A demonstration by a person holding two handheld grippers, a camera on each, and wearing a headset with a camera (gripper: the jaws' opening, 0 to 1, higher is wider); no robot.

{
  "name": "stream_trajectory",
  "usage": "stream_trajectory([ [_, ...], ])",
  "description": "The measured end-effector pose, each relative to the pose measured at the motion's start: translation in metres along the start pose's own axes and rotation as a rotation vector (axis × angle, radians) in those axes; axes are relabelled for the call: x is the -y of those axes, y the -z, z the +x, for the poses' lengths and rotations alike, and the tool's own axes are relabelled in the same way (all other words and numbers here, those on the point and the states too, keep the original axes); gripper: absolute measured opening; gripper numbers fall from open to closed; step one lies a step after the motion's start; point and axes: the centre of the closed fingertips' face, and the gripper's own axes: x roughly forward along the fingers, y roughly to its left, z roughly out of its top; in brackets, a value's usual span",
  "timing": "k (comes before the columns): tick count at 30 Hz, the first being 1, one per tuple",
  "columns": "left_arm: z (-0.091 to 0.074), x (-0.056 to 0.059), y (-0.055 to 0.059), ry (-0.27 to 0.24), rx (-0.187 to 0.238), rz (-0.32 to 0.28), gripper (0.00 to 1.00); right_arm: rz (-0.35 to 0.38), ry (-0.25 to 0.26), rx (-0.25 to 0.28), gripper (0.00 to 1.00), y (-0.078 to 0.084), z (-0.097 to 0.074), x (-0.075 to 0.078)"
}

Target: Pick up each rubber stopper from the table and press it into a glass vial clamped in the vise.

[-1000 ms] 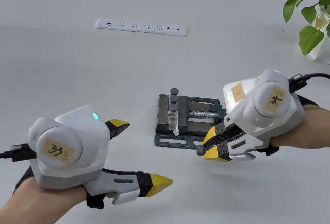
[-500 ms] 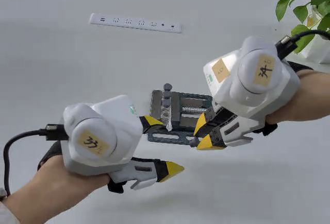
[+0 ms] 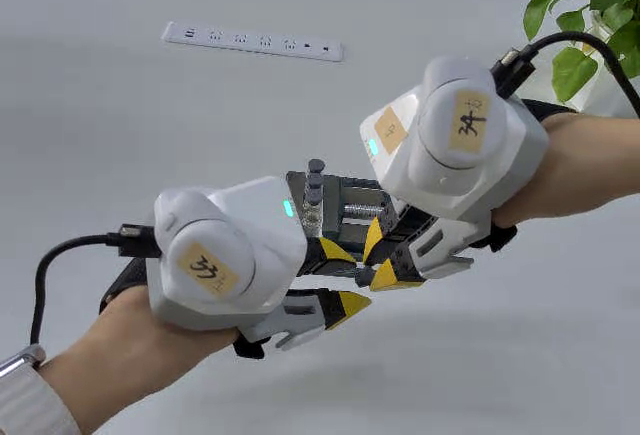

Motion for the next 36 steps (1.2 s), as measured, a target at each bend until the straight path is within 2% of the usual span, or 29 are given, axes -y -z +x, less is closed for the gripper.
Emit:
stream_trajectory([
  [5, 0.001, 0.005, -0.008, 0.009, 0.006, 0.005, 0.11, -0.003, -0.009, -0.008, 0.06, 0.0, 0.001, -0.001],
  [6, 0.001, 0.003, -0.004, 0.014, 0.0, 0.011, 0.1, -0.003, -0.008, -0.01, 0.06, 0.0, 0.001, 0.0],
  [8, 0.001, 0.006, -0.007, 0.014, -0.005, 0.021, 0.09, -0.004, -0.011, -0.012, 0.06, 0.0, 0.002, 0.0],
  [16, 0.001, 0.006, -0.006, 0.019, -0.019, 0.058, 0.06, -0.015, -0.027, -0.02, 0.06, -0.002, 0.0, -0.003],
  [22, 0.001, 0.008, -0.007, 0.028, -0.023, 0.062, 0.05, -0.024, -0.033, -0.029, 0.06, -0.003, -0.001, -0.004],
  [28, -0.001, 0.005, -0.007, 0.026, -0.017, 0.055, 0.05, -0.016, -0.033, -0.014, 0.06, -0.006, -0.003, -0.004],
  [32, -0.002, 0.003, -0.009, 0.015, 0.004, 0.046, 0.05, -0.025, -0.026, -0.002, 0.07, -0.006, -0.005, -0.003],
  [36, -0.007, -0.001, -0.014, -0.011, 0.053, -0.009, 0.05, -0.055, -0.009, 0.031, 0.07, -0.009, -0.01, 0.0],
])
